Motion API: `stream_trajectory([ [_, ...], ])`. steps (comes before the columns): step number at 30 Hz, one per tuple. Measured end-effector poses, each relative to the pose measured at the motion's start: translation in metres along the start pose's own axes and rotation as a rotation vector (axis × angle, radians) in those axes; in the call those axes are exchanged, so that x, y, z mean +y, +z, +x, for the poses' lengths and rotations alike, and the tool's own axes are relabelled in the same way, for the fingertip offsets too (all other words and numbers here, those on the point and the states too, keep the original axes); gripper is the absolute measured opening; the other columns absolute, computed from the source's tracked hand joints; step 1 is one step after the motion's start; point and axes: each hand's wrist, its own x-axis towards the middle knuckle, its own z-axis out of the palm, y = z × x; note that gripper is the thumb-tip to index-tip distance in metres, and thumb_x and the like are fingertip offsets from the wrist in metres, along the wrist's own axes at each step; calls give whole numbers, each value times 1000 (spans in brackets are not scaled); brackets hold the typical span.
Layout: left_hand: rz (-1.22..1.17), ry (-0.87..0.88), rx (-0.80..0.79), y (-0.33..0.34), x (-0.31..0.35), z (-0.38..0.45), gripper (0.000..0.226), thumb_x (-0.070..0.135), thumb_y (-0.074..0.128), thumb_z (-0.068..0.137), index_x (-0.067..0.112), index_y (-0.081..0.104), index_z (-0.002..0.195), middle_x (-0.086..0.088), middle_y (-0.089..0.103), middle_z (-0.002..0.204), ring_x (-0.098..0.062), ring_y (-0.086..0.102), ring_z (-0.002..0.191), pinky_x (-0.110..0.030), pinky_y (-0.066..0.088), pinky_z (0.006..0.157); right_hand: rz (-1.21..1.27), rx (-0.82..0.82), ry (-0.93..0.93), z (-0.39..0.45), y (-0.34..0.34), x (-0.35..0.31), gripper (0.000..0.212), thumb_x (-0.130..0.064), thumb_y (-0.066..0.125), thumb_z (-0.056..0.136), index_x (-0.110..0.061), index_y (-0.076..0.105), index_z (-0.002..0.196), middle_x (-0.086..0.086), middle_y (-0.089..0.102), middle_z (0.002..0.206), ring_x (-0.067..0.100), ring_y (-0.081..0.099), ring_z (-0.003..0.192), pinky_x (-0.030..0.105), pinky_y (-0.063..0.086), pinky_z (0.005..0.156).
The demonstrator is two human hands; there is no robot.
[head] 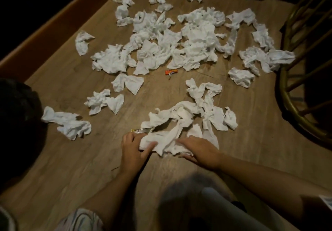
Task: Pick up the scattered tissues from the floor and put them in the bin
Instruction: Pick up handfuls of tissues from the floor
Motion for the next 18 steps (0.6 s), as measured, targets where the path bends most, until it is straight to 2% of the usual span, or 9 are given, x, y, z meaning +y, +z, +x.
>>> stream_trajectory([
  [2,-21,-71,73,1,-5,-5,33,45,73,76,17,66,92,1,48,96,-16,45,90,-31,42,76,9,35,62,-1,-2,2,58,-69,30,91,-37,39,139,-3,62,122,13,58,105,27,47,88],
  [4,-89,-155,115,0,-8,-8,24,21,79,73,9,64,87,-3,45,99,-19,48,89,-28,41,75,-34,131,68,1,0,5,62,-75,22,88,-32,57,115,-3,67,99,12,61,86,26,47,74],
  [6,-115,-183,172,-3,-7,-8,28,9,76,72,6,60,95,-7,46,109,-22,50,96,-24,39,81,-71,234,62,3,4,7,53,-68,29,91,-26,61,87,-3,63,78,12,55,69,28,44,63],
  [8,-174,-184,212,-10,-2,-5,39,4,71,74,9,56,109,-6,52,115,-21,52,102,-28,42,86,-126,353,33,6,6,4,44,-57,40,92,-21,60,75,-2,59,70,13,51,62,30,44,56],
  [10,-234,-169,201,-18,0,-2,48,3,63,78,15,55,125,2,57,114,-16,53,103,-31,43,89,-157,437,8,10,5,-3,35,-45,47,91,-19,62,74,-1,56,72,12,48,60,29,41,52],
  [12,-220,-131,135,-27,-3,-1,46,13,54,79,15,61,124,-1,63,110,-19,56,100,-31,45,87,-147,498,0,16,2,-13,20,-34,59,87,-18,61,77,-1,54,81,10,44,65,25,36,56],
  [13,-197,-115,104,-29,-8,-1,42,22,49,78,15,67,115,-5,66,103,-22,59,95,-31,46,82,-106,515,-4,20,1,-18,13,-28,65,83,-17,60,80,0,53,88,10,43,71,24,36,61],
  [15,-167,-155,68,-34,-12,-4,37,36,45,78,11,72,87,-8,63,86,-26,61,81,-28,42,67,43,515,0,26,1,-28,20,-16,71,78,-15,56,91,1,50,104,9,45,86,22,41,73],
  [18,-163,-306,82,-35,-17,-14,31,37,68,80,7,68,74,-5,56,87,-22,58,77,-30,46,68,194,515,-10,34,6,-40,27,-3,67,80,-12,57,104,4,44,126,9,46,110,13,41,91],
])
